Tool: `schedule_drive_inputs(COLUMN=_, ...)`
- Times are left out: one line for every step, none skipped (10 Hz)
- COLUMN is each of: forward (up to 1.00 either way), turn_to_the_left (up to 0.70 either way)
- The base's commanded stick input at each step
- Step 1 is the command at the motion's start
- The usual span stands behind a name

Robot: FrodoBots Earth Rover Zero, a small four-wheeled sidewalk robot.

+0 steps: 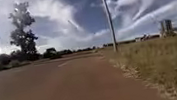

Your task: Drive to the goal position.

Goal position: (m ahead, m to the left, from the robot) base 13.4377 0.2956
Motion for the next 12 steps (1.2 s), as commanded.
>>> schedule_drive_inputs(forward=1.0, turn_to_the_left=0.0)
schedule_drive_inputs(forward=1.0, turn_to_the_left=0.0)
schedule_drive_inputs(forward=1.0, turn_to_the_left=0.0)
schedule_drive_inputs(forward=1.0, turn_to_the_left=0.0)
schedule_drive_inputs(forward=1.0, turn_to_the_left=0.0)
schedule_drive_inputs(forward=1.0, turn_to_the_left=0.0)
schedule_drive_inputs(forward=1.0, turn_to_the_left=0.0)
schedule_drive_inputs(forward=1.0, turn_to_the_left=0.0)
schedule_drive_inputs(forward=1.0, turn_to_the_left=0.0)
schedule_drive_inputs(forward=1.0, turn_to_the_left=0.0)
schedule_drive_inputs(forward=1.0, turn_to_the_left=0.0)
schedule_drive_inputs(forward=1.0, turn_to_the_left=0.0)
